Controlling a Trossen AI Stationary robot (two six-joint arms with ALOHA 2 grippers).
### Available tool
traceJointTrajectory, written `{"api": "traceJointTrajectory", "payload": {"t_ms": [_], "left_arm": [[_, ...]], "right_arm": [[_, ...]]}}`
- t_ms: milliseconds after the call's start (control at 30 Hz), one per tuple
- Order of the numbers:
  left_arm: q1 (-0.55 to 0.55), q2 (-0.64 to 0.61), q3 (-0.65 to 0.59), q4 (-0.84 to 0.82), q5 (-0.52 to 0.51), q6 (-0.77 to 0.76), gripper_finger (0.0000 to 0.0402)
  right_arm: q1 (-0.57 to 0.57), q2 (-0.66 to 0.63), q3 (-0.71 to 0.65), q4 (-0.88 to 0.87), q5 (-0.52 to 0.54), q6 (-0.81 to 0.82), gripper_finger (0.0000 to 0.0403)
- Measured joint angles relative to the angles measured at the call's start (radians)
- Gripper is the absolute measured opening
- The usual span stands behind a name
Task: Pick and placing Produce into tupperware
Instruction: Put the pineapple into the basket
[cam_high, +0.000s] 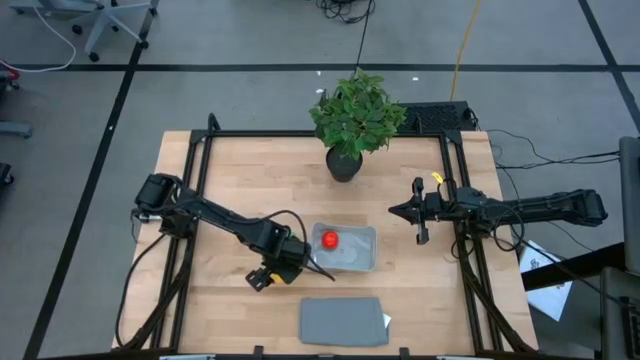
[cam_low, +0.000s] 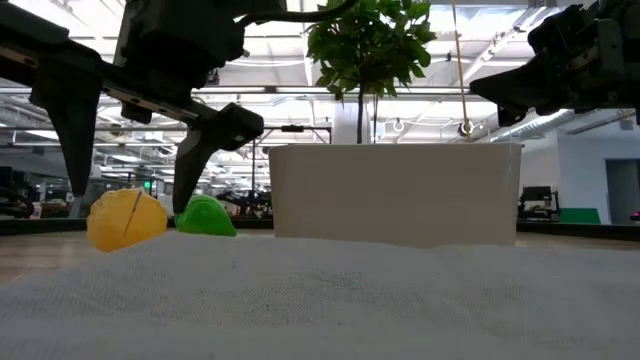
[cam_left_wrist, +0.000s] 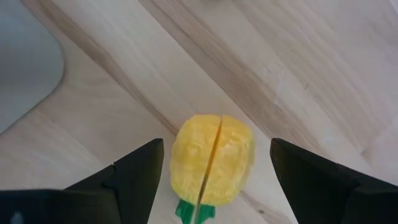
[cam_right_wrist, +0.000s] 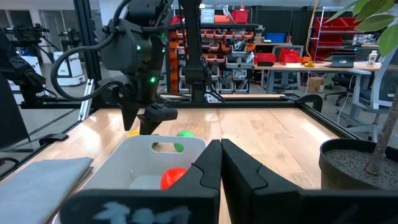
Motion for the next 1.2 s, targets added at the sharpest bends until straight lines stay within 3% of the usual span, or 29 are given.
{"api": "traceJointTrajectory", "payload": {"t_ms": [733,1200], "left_arm": [[0.001,0.000,-0.106,0.142,-0.004,0.031,0.0296],[0.001,0.000,-0.110,0.144,-0.034,-0.013,0.0296]], "right_arm": [[0.000,0.000,0.000,0.000,0.000,0.000,0.0000],[0.000,0.000,0.000,0.000,0.000,0.000,0.0000]]}}
